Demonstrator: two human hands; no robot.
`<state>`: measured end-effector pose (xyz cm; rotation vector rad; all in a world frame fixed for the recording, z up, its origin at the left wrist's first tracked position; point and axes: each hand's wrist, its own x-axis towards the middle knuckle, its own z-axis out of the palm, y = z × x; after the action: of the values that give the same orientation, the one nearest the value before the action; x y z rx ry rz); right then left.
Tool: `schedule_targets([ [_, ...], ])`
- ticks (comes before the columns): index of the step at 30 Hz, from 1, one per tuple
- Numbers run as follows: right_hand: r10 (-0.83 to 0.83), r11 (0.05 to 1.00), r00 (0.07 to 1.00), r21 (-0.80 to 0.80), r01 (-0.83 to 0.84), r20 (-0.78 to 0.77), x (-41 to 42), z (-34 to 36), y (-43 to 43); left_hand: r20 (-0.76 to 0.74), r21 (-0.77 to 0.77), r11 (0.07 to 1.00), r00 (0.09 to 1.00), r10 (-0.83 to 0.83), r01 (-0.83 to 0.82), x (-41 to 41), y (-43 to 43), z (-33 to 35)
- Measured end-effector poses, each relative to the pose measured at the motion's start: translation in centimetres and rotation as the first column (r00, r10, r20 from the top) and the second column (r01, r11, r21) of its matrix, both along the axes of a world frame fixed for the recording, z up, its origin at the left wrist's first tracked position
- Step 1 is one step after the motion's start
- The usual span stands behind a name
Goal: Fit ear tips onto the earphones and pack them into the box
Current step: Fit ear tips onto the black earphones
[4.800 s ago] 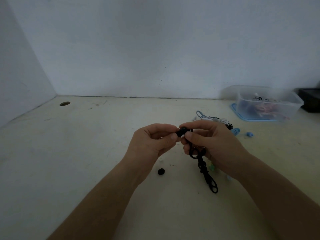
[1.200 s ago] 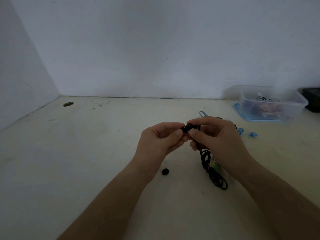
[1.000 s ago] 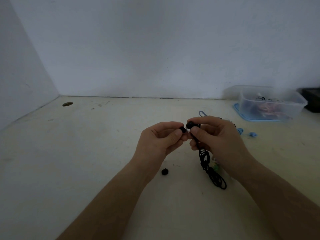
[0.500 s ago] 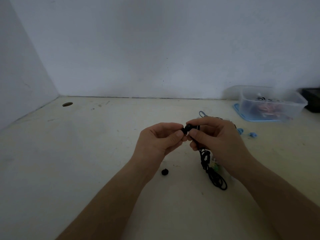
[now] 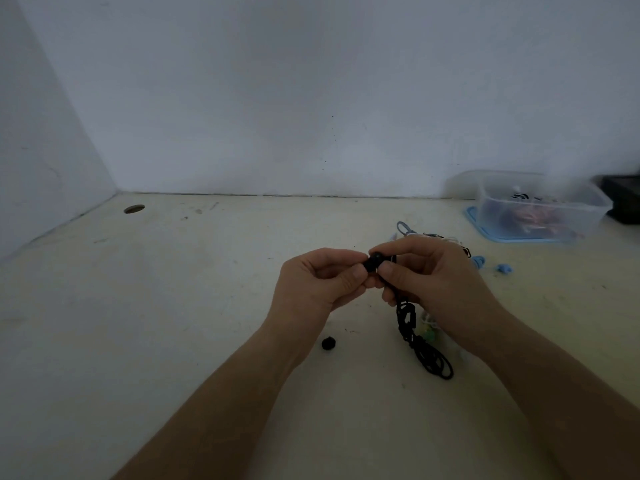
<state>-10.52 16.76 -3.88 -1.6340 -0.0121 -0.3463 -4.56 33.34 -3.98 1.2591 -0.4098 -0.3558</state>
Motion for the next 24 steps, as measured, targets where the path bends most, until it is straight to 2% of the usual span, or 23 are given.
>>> schedule_targets([
  [13,-0.101,0.975,0.988,-0.186,0.121,0.115,0.02,-0.44,0.64,-0.005,-0.002,0.999,0.999,0.045,-0.045,0.06,-0.09,-0.07],
  [16,-0.1,0.979,0.988,-0.169,0.118,0.114,0.03,-0.41,0.64,-0.011,-0.004,0.999,0.999,0.036,-0.036,0.1,-0.09,-0.06],
  [20,-0.053,0.997,0.997,-0.048,0.056,0.064,-0.03,-0.18,0.36,-0.01,-0.004,1.0,1.0,0.013,-0.013,0.15,-0.05,0.12],
  [24,-0.047,0.997,0.997,-0.062,0.051,0.065,-0.08,-0.21,0.27,-0.001,0.002,1.0,1.0,0.008,-0.008,0.15,-0.01,0.04],
])
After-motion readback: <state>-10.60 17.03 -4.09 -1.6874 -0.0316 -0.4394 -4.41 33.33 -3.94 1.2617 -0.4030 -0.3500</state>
